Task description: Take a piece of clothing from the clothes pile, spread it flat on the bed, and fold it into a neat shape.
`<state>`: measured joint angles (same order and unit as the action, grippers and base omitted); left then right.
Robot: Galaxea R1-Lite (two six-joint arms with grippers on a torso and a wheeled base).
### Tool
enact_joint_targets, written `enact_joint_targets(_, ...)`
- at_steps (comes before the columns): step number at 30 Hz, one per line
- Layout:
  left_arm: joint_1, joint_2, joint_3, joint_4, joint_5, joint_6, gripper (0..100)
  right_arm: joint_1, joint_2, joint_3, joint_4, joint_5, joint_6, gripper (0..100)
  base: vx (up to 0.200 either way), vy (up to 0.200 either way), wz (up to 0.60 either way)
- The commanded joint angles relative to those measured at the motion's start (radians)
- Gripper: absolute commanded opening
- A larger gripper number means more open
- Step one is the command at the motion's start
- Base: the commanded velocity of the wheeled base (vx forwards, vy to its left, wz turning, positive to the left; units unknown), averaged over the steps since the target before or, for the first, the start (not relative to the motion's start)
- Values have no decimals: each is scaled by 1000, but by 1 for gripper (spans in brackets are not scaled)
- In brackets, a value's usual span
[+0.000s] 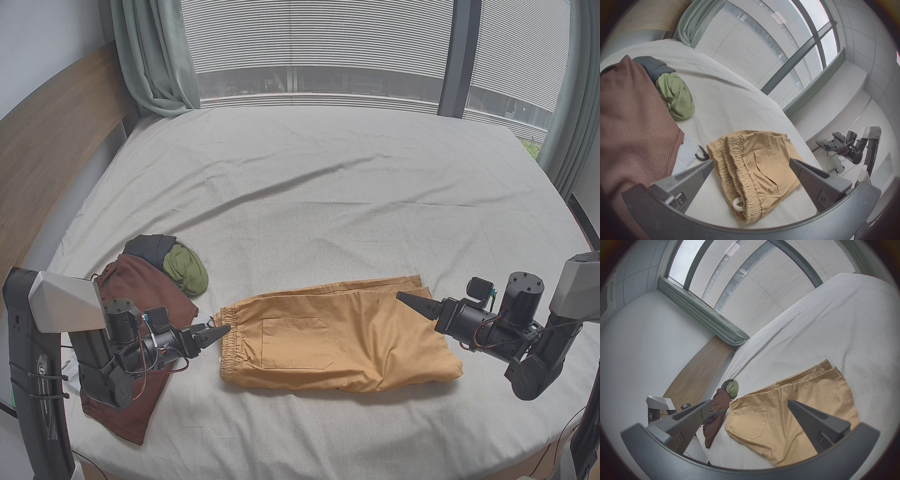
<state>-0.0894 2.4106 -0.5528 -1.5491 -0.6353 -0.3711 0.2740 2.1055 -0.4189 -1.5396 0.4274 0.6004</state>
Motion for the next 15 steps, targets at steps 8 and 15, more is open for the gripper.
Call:
enact_joint_targets(8, -24, 50, -6, 0, 11, -15, 100, -30, 22, -8, -1, -1, -8, 100, 0, 0, 0)
enact_joint_targets(15, -26, 88, -9, 0, 14, -14, 100, -24, 24, -8, -1, -1, -8, 100, 0, 0, 0)
